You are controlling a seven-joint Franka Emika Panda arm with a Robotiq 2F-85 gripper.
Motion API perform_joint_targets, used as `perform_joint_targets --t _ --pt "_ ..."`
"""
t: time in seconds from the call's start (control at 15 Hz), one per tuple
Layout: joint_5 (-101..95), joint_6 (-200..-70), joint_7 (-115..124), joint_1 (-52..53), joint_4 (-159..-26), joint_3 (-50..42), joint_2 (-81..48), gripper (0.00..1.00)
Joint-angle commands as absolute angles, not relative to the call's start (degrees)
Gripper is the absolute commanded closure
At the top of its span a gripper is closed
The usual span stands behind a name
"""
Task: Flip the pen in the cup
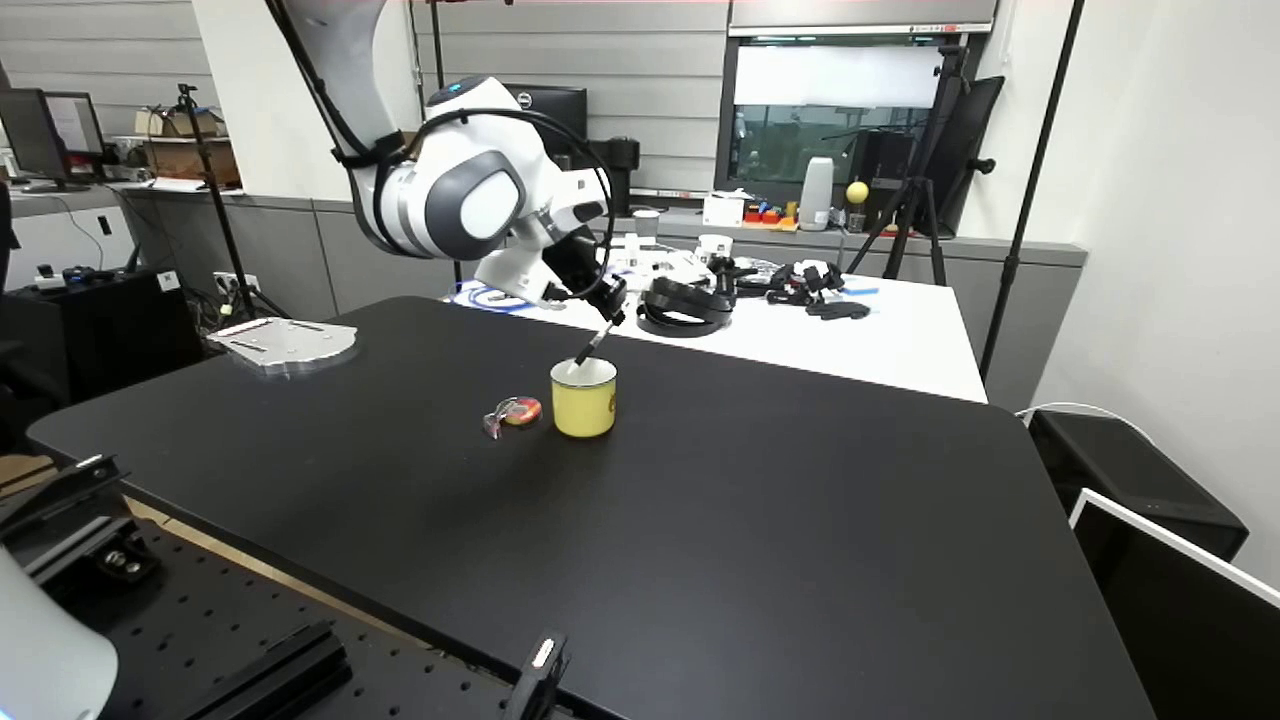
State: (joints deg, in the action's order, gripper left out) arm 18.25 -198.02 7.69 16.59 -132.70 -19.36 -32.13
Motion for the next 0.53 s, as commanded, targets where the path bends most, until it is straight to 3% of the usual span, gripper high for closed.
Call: perform_joint_targets --t 0.0,0.47 --pt "21.9 -198.0 6.4 19.5 -132.4 -20.8 -32.8 0.96" --pt "24.0 -197.9 5.8 22.5 -132.9 -22.2 -33.6 0.96"
